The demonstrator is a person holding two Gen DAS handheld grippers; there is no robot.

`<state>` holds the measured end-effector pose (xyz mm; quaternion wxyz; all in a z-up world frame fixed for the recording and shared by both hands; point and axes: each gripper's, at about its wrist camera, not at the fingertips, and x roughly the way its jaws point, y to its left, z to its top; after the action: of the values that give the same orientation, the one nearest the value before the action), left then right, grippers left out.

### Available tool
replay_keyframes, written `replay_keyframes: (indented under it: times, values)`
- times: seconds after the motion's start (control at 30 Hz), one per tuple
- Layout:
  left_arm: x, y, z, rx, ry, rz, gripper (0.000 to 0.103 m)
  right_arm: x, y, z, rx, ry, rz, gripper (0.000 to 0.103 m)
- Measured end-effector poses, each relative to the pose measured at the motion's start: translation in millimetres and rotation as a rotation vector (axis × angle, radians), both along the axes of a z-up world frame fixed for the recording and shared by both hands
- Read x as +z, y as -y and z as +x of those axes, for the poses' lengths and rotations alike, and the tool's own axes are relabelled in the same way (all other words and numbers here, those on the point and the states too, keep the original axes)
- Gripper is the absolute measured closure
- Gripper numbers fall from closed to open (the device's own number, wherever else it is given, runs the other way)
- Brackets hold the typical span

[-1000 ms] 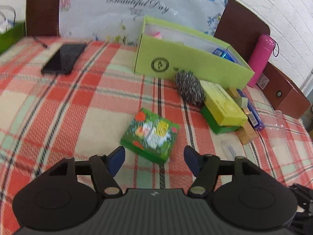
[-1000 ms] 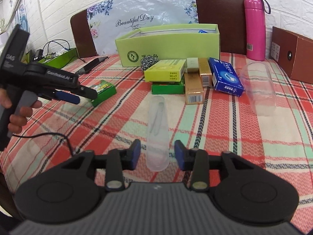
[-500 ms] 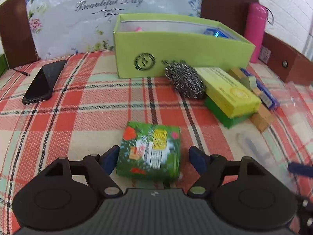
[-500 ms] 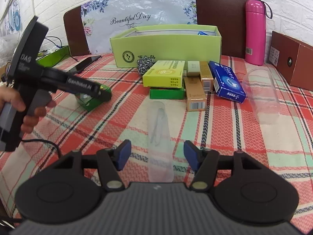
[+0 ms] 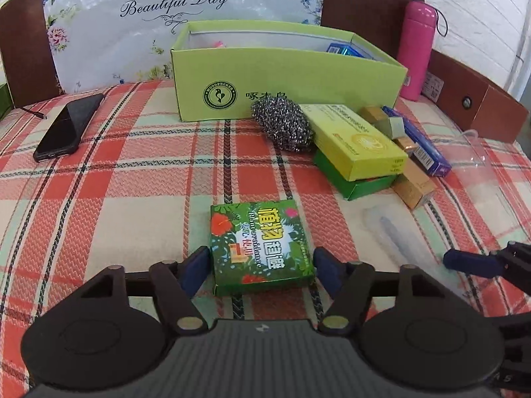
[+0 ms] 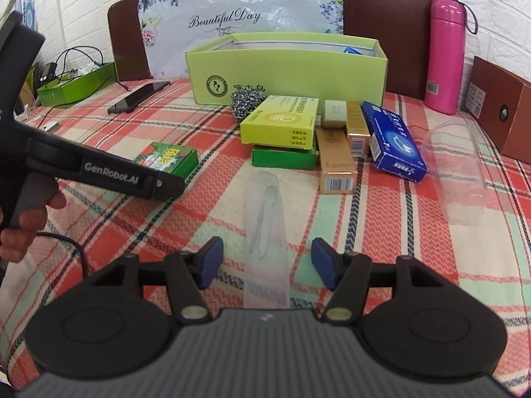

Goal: Organize objects
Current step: 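Grasp the green soap box with the left tool while the right tool grasps a clear plastic cup, then carry soap box and cup into the lime-green box and open both tools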

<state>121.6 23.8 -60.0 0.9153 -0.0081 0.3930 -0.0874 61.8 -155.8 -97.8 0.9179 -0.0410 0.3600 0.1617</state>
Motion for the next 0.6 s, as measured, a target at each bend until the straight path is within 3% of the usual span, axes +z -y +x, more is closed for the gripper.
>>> replay_keyframes:
  times: [0.23,0.3,0.37,0.6]
  values:
    - [-1.3,1.8,5.7,0.012,0.006,0.011,0.03,-3.6,-3.0,8.5,0.014,0.0,-0.016,0.049]
    - [-1.7,2.5,8.1,0.013,0.007,0.012,0.03,-3.1,-4.5,8.0,0.02,0.004,-0.02,0.058]
    - [-2.2,1.1,9.9,0.011,0.013,0.006,0.035,-2.8,-4.3,7.4,0.019,0.005,-0.019,0.076]
    - [8.1,-6.7,3.2,-0.013,0.022,-0.046,0.038,9.1,2.7,3.3,0.035,-0.019,0.059,0.076]
